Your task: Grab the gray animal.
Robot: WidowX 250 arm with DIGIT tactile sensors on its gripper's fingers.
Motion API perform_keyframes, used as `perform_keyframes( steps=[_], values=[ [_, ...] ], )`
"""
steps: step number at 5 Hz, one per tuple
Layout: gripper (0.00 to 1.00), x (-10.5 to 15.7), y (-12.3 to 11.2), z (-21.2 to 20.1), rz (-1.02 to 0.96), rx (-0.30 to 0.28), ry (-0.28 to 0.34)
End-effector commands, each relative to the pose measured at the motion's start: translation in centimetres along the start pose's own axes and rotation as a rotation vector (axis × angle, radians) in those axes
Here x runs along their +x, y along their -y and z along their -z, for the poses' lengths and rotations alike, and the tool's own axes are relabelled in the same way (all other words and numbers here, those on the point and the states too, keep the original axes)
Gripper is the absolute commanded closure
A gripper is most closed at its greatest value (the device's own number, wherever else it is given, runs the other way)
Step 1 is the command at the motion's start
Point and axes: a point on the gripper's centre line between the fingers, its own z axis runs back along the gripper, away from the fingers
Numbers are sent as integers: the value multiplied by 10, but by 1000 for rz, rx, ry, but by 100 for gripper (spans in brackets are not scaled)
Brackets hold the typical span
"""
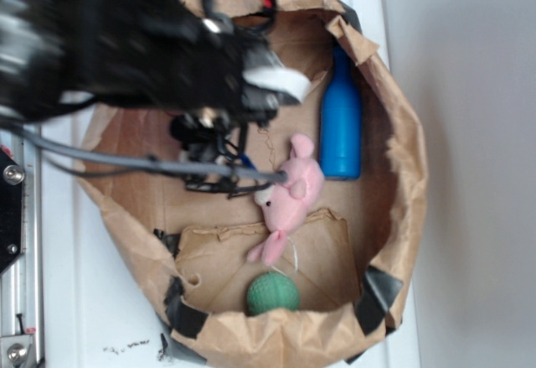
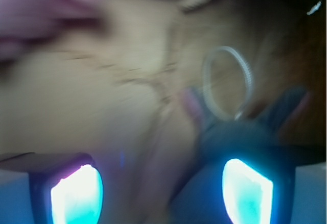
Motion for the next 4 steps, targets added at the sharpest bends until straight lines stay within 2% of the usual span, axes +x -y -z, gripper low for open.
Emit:
perform_keyframes(
  steps=[1,2,3,4],
  values=[
    [0,-13,-18,-23,-31,-40,33],
    [0,-6,-36,1,-89,33,1],
    [0,8,-48,10,-138,57,7],
    [0,24,-43,16,-157,113,19]
  ],
)
